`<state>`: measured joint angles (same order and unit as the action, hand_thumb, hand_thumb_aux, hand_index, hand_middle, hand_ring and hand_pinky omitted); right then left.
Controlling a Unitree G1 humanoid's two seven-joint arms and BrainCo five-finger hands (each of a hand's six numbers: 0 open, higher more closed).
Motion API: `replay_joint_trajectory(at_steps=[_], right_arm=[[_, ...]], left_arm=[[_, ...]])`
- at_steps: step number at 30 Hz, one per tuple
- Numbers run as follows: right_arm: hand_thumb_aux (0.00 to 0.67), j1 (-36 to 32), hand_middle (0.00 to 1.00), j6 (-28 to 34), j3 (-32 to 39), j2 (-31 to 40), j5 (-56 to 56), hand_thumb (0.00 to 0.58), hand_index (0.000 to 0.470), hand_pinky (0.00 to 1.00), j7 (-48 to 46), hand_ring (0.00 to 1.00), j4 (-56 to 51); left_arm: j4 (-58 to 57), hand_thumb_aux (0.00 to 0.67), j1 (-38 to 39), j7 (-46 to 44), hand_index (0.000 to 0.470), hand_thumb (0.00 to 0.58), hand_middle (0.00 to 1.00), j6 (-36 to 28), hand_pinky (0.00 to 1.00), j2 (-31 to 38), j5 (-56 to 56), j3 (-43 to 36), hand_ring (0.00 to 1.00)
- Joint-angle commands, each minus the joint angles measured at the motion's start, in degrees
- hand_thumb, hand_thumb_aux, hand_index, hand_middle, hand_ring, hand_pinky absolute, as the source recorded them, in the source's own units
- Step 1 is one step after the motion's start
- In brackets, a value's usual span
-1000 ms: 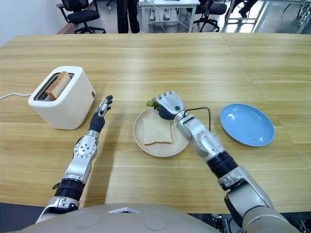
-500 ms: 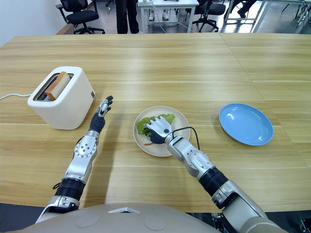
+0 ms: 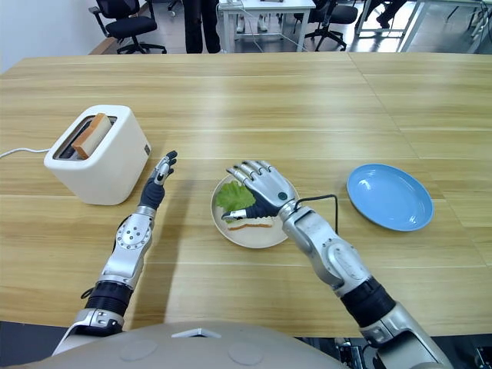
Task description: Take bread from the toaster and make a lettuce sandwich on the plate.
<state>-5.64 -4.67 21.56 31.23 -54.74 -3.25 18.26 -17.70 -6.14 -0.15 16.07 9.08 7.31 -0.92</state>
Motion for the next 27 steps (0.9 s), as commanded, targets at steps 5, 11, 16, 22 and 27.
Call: replay_joint_trajectory(at_steps=[5, 11, 16, 22, 27], right_arm=[[0.0, 0.1, 0.0, 3.2, -16.6, -3.0, 21.2, 0.0, 0.0, 0.0, -5.9, 0.0, 5.7], [0.0, 0.6, 0.0, 5.5, -29.8, -20.3, 55.4, 0.0, 0.0, 0.0, -6.9, 0.0, -4.6], [0.0, 1.5, 0.0, 5.5, -35.6, -27.9, 66.1, 0.0, 0.0, 0.0, -5.5, 0.0, -12.2], [0.0, 2.7, 0.0, 1.9, -34.4, -27.8, 64.2, 0.0, 0.0, 0.0, -5.0, 0.0, -16.6], [0.0, 3.1, 0.0, 0.0, -34.2, -26.8, 63.1, 0.0, 0.0, 0.0, -4.3, 0.0, -17.6]], left_arm=[[20.8, 0.0, 1.6, 0.3, 0.0, 0.0, 0.0, -3.2, 0.0, 5.6, 7.8, 1.4, 0.0], [32.3, 0.0, -3.2, 0.3, 0.0, 0.0, 0.0, -12.0, 0.0, 17.4, 25.5, 5.7, 0.0], [21.2, 0.0, -7.6, 1.5, 0.0, 0.0, 0.0, -20.6, 0.0, 28.2, 36.4, 7.5, 0.0], [6.7, 0.0, -10.3, 2.4, 0.0, 0.0, 0.0, -26.8, 0.0, 33.0, 40.0, 5.1, 0.0], [0.2, 0.0, -11.3, 2.4, 0.0, 0.0, 0.0, -29.7, 0.0, 33.5, 40.1, 2.6, 0.0]])
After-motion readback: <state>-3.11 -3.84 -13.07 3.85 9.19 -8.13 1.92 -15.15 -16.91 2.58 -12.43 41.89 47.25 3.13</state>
